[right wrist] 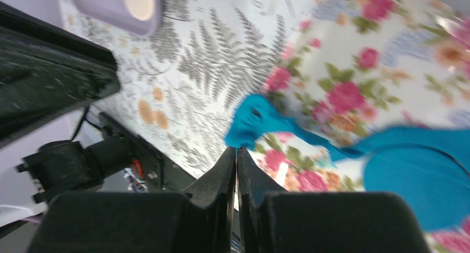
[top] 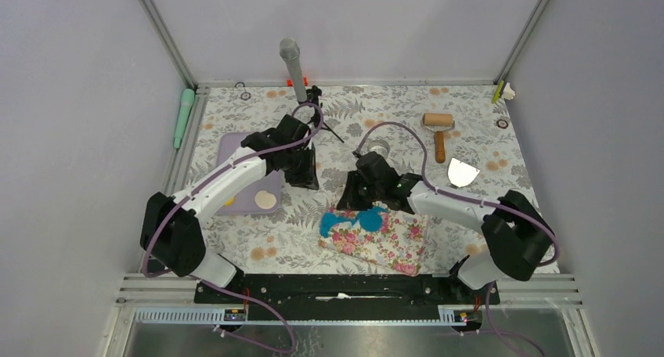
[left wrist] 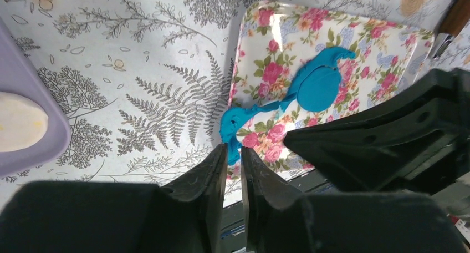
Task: Roll out the dumpling wrappers from the dough
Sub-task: Remove the dumpling mold from the work surface.
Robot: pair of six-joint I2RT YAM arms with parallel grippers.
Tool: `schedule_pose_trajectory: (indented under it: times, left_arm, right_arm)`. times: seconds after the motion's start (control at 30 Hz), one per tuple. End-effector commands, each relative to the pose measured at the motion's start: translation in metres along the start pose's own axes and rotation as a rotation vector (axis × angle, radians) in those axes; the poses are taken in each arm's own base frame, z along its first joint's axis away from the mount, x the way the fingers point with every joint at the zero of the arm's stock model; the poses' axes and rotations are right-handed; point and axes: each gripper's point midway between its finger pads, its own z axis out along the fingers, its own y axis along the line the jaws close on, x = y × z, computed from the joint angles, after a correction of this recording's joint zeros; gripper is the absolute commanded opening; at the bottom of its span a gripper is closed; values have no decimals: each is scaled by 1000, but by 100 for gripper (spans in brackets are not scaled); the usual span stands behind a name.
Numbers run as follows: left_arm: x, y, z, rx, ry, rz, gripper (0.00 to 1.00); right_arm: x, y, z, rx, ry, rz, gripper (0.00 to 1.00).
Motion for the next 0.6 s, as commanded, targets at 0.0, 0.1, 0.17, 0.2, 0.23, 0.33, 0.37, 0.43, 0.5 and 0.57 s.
schedule_pose_trajectory:
  times: [0.0,0.1,0.17,0.2,0.23,0.33,0.37,0.43,0.5,0.57]
  left_arm:
    - [9,-1,-2,10,-7,55,23]
    - [30,-7,10,-18,35,110,24]
    - [40,-21,16,-22,31,178,25]
    - [44,-29,20,-18,16,230,25]
    - [47,-36,26,-11,-7,288,26]
    - [50,-53,37,7,-18,356,30]
    - [48,-57,42,20,-30,368,38]
    - [46,-63,51,36,-47,381,49]
    - [49,-71,58,58,-37,393,53]
    - [52,-78,62,65,-40,415,55]
  right_arm:
    - [-1,-36,-33,136,-62,-19,11]
    - [0,-66,-56,228,-108,1,12]
    - [-5,-90,-72,281,-140,56,14]
    - [-6,-101,-80,298,-153,89,15]
    - [-7,-112,-86,312,-160,120,15]
    - [-12,-129,-104,324,-198,167,16]
    - [-12,-132,-108,332,-202,173,16]
    - [-13,-137,-115,349,-206,186,17]
    - [-12,-138,-119,353,-204,197,17]
    - [-10,-138,-122,350,-207,209,17]
